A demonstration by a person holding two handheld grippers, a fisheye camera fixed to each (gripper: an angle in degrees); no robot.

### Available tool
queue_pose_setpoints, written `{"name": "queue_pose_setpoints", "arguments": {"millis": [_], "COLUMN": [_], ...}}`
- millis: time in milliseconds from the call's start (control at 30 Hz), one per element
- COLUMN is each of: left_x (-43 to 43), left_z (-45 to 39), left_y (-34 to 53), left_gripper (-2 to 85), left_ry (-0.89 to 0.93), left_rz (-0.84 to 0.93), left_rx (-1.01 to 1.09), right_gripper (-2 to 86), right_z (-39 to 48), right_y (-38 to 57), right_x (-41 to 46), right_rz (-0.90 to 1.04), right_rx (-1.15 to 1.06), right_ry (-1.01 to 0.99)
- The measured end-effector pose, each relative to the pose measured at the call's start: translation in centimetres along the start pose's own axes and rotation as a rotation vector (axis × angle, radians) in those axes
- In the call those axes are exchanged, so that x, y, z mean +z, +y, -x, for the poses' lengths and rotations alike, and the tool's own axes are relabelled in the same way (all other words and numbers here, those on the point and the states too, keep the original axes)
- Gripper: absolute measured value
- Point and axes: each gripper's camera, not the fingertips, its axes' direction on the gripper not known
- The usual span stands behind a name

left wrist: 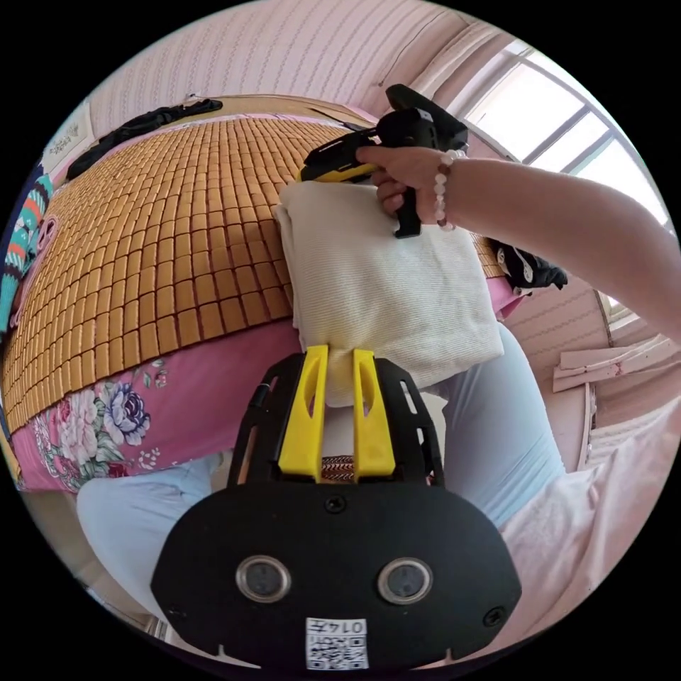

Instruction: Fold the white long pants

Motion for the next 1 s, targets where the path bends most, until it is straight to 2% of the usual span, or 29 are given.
{"name": "queue_pose_setpoints", "arguments": {"millis": [67,133,200,300,367,433,567,633,700,767,867,1000], "left_x": [-1.0,-3.1,-4.2,-3.7,-2.2,0.3,3.0,4.5,5.0,5.2,4.8,3.8], "left_z": [0.5,1.2,1.8,3.0,4.0,5.4,7.1,8.1,8.7,8.9,7.9,6.8], "left_y": [-0.7,-1.1,-1.7,-3.8,-5.4,-7.8,-10.8,-11.8,-12.1,-12.6,-12.7,-11.7], "left_gripper": [7.8,11.8,15.3,18.7,19.9,20.2,20.4,19.4,18.7,17.9,14.8,11.1], "left_ry": [0.070,0.100,0.123,0.141,0.154,0.226,0.320,0.448,0.479,0.484,0.412,0.370], "left_rz": [-0.010,-0.103,-0.156,-0.182,-0.161,-0.081,0.021,0.066,0.065,0.076,0.050,-0.025], "left_rx": [-0.025,-0.035,-0.036,-0.023,-0.015,-0.039,-0.039,-0.063,-0.066,-0.074,0.006,0.015], "right_gripper": [-0.5,0.2,3.1,16.4,20.1,23.0,23.3,21.6,19.6,18.4,16.1,12.4], "right_z": [-0.2,-1.0,-2.6,-7.3,-10.4,-13.8,-16.5,-16.8,-16.8,-16.9,-14.6,-7.7], "right_y": [1.0,4.7,8.4,14.1,16.8,19.0,19.3,18.0,17.5,17.0,16.1,14.1], "right_x": [-4.0,-10.9,-15.3,-19.5,-20.1,-19.5,-17.0,-14.5,-14.6,-14.8,-15.7,-17.7], "right_rz": [-0.087,-0.260,-0.350,-0.408,-0.386,-0.331,-0.256,-0.159,-0.156,-0.140,-0.106,-0.059], "right_rx": [-0.056,-0.158,-0.165,-0.004,0.095,0.194,0.261,0.236,0.231,0.255,0.196,0.051], "right_ry": [-0.130,-0.290,-0.281,-0.135,-0.073,-0.132,-0.279,-0.412,-0.370,-0.408,-0.340,-0.089]}}
